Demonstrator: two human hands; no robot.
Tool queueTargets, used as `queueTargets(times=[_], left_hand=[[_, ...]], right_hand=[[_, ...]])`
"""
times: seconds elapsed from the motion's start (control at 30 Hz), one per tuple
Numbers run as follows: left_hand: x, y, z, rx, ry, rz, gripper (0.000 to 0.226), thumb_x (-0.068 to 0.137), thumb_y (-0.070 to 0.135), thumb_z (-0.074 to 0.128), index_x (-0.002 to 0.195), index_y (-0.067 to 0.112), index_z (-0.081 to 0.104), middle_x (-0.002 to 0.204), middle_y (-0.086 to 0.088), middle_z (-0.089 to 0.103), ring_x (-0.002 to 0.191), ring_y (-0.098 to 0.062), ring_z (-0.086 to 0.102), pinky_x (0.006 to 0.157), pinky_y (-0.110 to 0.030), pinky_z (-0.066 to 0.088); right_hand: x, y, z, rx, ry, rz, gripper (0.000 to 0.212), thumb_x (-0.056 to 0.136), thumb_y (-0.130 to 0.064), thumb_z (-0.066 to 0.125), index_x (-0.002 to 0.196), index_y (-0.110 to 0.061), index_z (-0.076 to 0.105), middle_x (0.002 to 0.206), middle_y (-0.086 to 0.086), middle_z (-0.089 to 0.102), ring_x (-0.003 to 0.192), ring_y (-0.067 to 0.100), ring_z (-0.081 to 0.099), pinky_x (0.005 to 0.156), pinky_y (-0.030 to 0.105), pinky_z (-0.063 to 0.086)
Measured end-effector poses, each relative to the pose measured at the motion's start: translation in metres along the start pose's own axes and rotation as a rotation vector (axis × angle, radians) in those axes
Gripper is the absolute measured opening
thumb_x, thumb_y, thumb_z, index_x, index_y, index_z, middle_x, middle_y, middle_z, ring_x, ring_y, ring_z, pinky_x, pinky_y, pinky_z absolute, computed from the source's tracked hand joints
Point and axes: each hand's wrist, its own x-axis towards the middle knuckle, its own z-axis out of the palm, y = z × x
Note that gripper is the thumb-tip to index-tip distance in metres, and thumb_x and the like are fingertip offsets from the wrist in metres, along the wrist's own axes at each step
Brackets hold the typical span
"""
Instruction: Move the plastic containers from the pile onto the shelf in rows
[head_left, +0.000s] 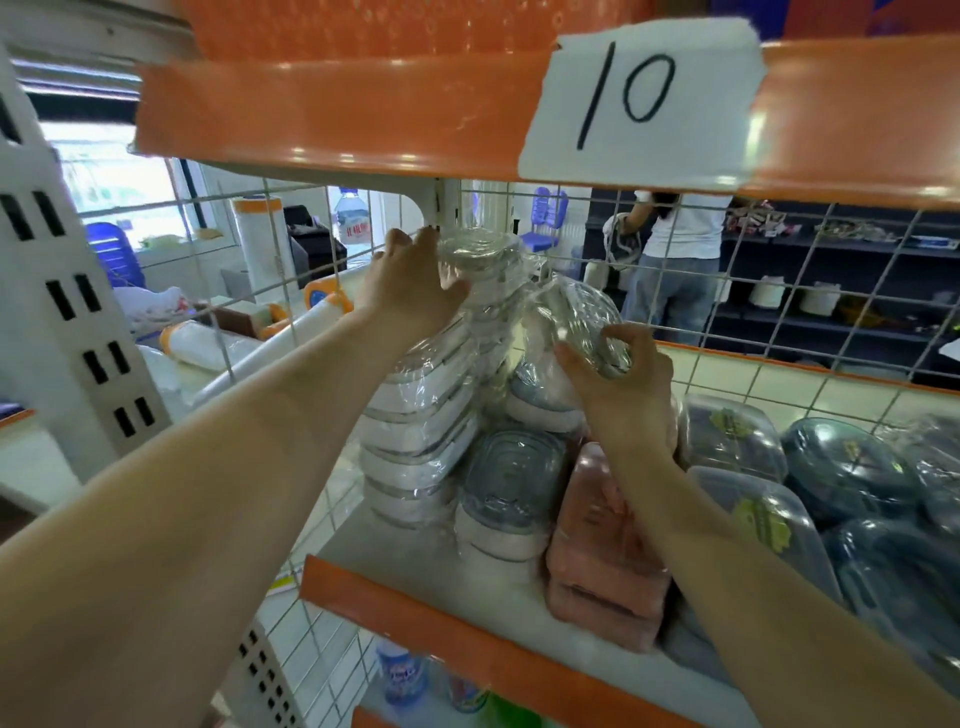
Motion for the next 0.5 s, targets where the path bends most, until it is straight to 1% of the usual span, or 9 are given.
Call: queueTargets(times=[0.07,0.13,0.2,0.23,0.27,0.33,0.4,0.43,0.5], left_hand=[[-0.011,-0.002,-0.005,-0.02,0.031,-0.009,0.059,0.093,0.04,0.054,0.143,0.015,0.034,0.142,-0.015,0.034,0.124,-0.033,0.045,0.095,-0.041,0.042],[-0.023,-0.008,-0.01,-0.053,0.08,-0.004,0.053,0.093,0.037,0.054,0.14,0.015,0.039,0.14,-0.014,0.038,0.123,-0.032,0.046,0.093,-0.039,0.042],[-0.034,-0.015,-0.016,-0.101,0.137,0.006,0.047,0.093,0.033,0.054,0.135,0.013,0.046,0.136,-0.015,0.043,0.118,-0.032,0.05,0.091,-0.036,0.043],[-0.039,-0.018,-0.018,-0.128,0.159,0.008,0.044,0.093,0.031,0.054,0.133,0.013,0.049,0.134,-0.015,0.046,0.115,-0.032,0.052,0.09,-0.035,0.044],[-0.044,-0.021,-0.021,-0.159,0.178,0.001,0.041,0.093,0.031,0.054,0.13,0.012,0.052,0.133,-0.014,0.047,0.112,-0.031,0.053,0.09,-0.034,0.045],[-0.053,-0.025,-0.026,-0.233,0.22,-0.024,0.037,0.094,0.03,0.053,0.127,0.013,0.055,0.131,-0.013,0.05,0.109,-0.03,0.056,0.092,-0.036,0.046],[-0.061,-0.027,-0.032,-0.301,0.267,-0.024,0.035,0.094,0.029,0.052,0.124,0.013,0.057,0.129,-0.011,0.053,0.109,-0.027,0.056,0.091,-0.032,0.044],[-0.065,-0.028,-0.035,-0.331,0.278,-0.015,0.034,0.094,0.029,0.052,0.123,0.013,0.058,0.127,-0.009,0.055,0.108,-0.025,0.056,0.089,-0.03,0.043],[-0.071,-0.029,-0.041,-0.375,0.276,0.006,0.032,0.094,0.029,0.052,0.121,0.013,0.06,0.123,-0.006,0.057,0.107,-0.021,0.057,0.088,-0.028,0.043]], right_hand=[[-0.012,-0.006,0.002,0.021,0.001,-0.017,0.05,0.074,-0.047,0.074,0.116,-0.026,0.055,0.121,0.002,0.049,0.099,0.012,0.05,0.084,0.024,0.042],[-0.023,-0.011,0.005,0.059,0.006,-0.064,0.052,0.071,-0.049,0.074,0.114,-0.025,0.057,0.119,0.005,0.052,0.1,0.013,0.051,0.085,0.021,0.044],[-0.034,-0.017,0.007,0.075,0.011,-0.113,0.053,0.07,-0.05,0.075,0.113,-0.023,0.058,0.115,0.008,0.055,0.1,0.014,0.052,0.081,0.006,0.04],[-0.039,-0.022,0.008,0.077,0.008,-0.134,0.053,0.071,-0.048,0.076,0.113,-0.022,0.059,0.114,0.008,0.054,0.1,0.014,0.051,0.076,0.003,0.037],[-0.043,-0.026,0.008,0.073,0.0,-0.149,0.053,0.071,-0.047,0.076,0.114,-0.022,0.059,0.112,0.005,0.052,0.102,0.015,0.05,0.077,0.005,0.036],[-0.051,-0.036,0.011,0.071,-0.013,-0.158,0.05,0.073,-0.045,0.076,0.116,-0.025,0.059,0.103,-0.007,0.044,0.108,0.019,0.049,0.085,0.018,0.038],[-0.057,-0.047,0.015,0.082,0.001,-0.187,0.049,0.074,-0.044,0.076,0.115,-0.023,0.061,0.094,-0.02,0.038,0.11,0.021,0.05,0.09,0.025,0.042],[-0.06,-0.051,0.017,0.095,0.013,-0.212,0.05,0.073,-0.044,0.077,0.114,-0.02,0.062,0.094,-0.021,0.041,0.109,0.021,0.052,0.092,0.029,0.044],[-0.064,-0.059,0.024,0.102,0.02,-0.241,0.052,0.071,-0.046,0.077,0.112,-0.017,0.064,0.102,-0.006,0.055,0.108,0.022,0.054,0.093,0.029,0.045]])
